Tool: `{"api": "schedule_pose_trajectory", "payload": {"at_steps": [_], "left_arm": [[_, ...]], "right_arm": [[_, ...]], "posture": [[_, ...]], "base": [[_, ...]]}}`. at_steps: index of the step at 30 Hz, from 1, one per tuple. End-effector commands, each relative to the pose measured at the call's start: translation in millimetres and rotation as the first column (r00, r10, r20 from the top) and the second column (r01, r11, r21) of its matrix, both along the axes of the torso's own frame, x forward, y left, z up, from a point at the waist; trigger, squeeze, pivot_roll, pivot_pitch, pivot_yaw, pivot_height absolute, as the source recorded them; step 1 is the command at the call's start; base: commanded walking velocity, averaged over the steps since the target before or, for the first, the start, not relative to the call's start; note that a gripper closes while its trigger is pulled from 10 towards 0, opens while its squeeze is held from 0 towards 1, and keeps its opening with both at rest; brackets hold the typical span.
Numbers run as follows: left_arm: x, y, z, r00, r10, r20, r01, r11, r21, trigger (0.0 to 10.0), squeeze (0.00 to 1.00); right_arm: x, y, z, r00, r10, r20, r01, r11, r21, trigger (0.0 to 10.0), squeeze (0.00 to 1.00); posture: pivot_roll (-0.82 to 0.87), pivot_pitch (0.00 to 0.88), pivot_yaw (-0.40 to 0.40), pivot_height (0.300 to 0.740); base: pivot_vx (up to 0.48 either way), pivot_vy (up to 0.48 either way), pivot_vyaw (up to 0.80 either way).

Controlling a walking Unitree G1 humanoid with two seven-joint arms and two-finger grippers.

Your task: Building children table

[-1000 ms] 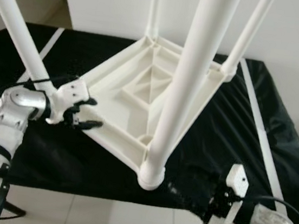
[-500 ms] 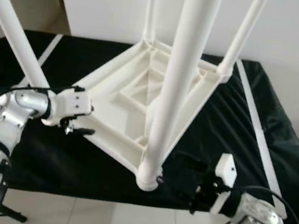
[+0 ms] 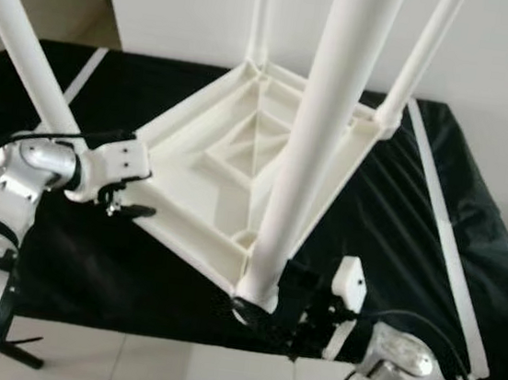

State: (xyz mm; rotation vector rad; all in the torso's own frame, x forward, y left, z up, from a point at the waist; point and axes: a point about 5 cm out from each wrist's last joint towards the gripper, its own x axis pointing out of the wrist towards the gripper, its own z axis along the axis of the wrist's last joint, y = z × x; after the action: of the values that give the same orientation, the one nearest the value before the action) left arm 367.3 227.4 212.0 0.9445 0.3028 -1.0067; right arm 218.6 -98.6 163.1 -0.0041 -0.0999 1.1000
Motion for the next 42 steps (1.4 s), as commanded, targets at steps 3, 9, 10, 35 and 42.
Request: {"api": "schedule_pose_trajectory", "payload": {"at_steps": [3, 9, 10, 35, 42], "left_arm": [[18.3, 6.1, 8, 0.874, 0.305, 0.378, -0.278, 0.952, -0.125, 10.0, 0.0], [17.6, 0.4, -3, 0.891, 0.28, 0.359, -0.262, 0.96, -0.098, 10.0, 0.0], [16.2, -1.3, -7, 0.901, 0.254, 0.352, -0.246, 0.967, -0.068, 10.0, 0.0], [-25.4, -2.6, -65, 0.997, -0.074, -0.024, 0.077, 0.987, 0.141, 10.0, 0.0], [-50.9, 2.8, -80, 0.973, -0.123, -0.196, 0.15, 0.98, 0.13, 10.0, 0.0]], "right_arm": [[7.9, 5.1, -2, 0.997, -0.067, 0.029, 0.067, 0.998, 0.006, 10.0, 0.0], [13.3, 12.6, -3, 0.994, -0.107, 0.026, 0.106, 0.994, 0.031, 10.0, 0.0], [16.4, 14.4, -3, 0.991, -0.133, 0.023, 0.132, 0.99, 0.047, 10.0, 0.0], [25.8, -23.2, -8, 0.955, -0.294, 0.039, 0.294, 0.956, 0.005, 10.0, 0.0], [23.3, -46.0, -15, 0.939, -0.343, 0.029, 0.344, 0.938, -0.045, 10.0, 0.0]], "posture": [[-0.11, 0.145, 0.025, 0.74], [-0.12, 0.145, 0.027, 0.74], [-0.12, 0.147, 0.028, 0.74], [-0.11, 0.149, 0.033, 0.74], [-0.11, 0.156, 0.045, 0.74]], "base": [[0.0, 0.0, 0.0], [0.0, 0.0, 0.0], [0.0, 0.0, 0.0], [0.0, 0.0, 0.0], [0.0, 0.0, 0.0]]}}
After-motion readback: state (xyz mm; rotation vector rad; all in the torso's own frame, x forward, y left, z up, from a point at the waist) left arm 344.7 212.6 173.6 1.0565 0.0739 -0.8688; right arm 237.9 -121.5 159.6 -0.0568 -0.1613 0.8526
